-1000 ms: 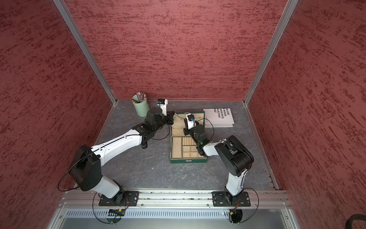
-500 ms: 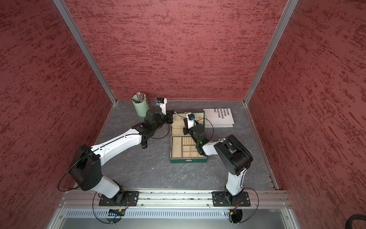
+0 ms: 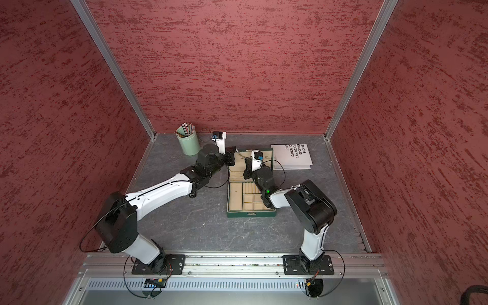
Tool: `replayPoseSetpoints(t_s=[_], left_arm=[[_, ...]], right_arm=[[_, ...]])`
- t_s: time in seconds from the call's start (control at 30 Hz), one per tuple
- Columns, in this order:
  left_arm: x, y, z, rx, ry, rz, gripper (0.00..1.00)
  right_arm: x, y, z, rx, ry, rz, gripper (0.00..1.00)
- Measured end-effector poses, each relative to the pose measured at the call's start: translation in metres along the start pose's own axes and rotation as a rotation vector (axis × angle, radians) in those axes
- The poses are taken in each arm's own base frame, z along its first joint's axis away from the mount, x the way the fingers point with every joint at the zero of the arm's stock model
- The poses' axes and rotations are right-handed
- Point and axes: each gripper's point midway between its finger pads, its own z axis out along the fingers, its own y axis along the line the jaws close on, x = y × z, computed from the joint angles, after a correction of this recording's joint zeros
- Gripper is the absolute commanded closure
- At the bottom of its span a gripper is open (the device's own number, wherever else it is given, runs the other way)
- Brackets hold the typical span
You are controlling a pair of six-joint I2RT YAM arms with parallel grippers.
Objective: Put jewelry chain into jewelry box
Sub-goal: Hang the necklace on the jewelry box clasp.
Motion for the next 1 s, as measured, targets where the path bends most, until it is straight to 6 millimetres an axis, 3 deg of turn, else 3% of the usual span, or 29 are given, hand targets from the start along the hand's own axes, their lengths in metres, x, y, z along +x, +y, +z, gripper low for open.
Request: replayPoseSetpoints(t_s=[0.73,1.0], left_arm=[[0.012,0.029,0.000,-0.139,-0.002,-0.007,1.00],[0.047,0.040,-0.003,-0.141,0.033,0.011,1.00]], right_arm=[[0.000,-0.002,-0.001,0.043,-0.012,0.071,1.00],[0.001,-0.003,-0.001,0.055,-0.013,0.133,1.00]])
